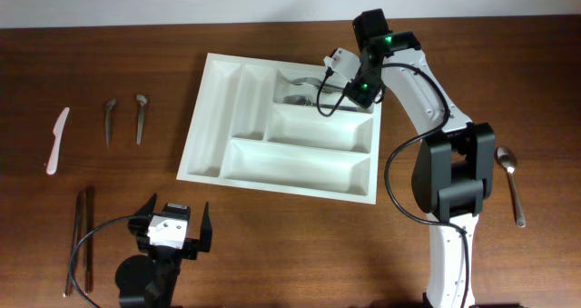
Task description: Pack container
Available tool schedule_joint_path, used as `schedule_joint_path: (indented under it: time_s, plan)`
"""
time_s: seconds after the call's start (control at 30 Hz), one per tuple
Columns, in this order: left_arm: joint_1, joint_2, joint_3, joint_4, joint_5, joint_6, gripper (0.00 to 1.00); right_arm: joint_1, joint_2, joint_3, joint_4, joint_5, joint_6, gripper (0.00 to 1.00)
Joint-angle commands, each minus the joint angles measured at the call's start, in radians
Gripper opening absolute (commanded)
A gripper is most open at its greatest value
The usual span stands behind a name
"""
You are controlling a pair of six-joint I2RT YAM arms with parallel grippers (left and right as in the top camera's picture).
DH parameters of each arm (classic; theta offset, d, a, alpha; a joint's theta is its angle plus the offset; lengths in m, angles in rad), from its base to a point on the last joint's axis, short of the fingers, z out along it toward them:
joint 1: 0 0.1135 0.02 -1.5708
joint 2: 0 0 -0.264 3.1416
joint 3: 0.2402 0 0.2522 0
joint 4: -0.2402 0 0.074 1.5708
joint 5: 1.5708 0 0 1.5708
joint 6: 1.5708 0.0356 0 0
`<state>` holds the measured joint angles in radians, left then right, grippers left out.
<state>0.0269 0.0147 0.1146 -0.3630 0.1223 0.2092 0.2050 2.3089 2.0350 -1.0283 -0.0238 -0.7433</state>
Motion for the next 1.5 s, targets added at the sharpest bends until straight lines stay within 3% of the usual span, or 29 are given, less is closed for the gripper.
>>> schedule_joint_path:
  time_s: [0.0, 0.13, 1.47]
  plan:
    - [0.005, -0.008, -0.004, -0.001, -0.008, 0.013, 0.99, -0.004, -0.009, 0.026, -0.003, 0.008, 0.014, 0.09]
    - [0.005, -0.008, -0.004, -0.001, -0.008, 0.013, 0.99, -0.005, -0.031, 0.026, -0.009, 0.008, 0.014, 0.03]
    - [0.005, -0.008, -0.004, -0.001, -0.008, 0.013, 0.99, -0.003, -0.173, 0.026, -0.068, -0.058, 0.014, 0.04]
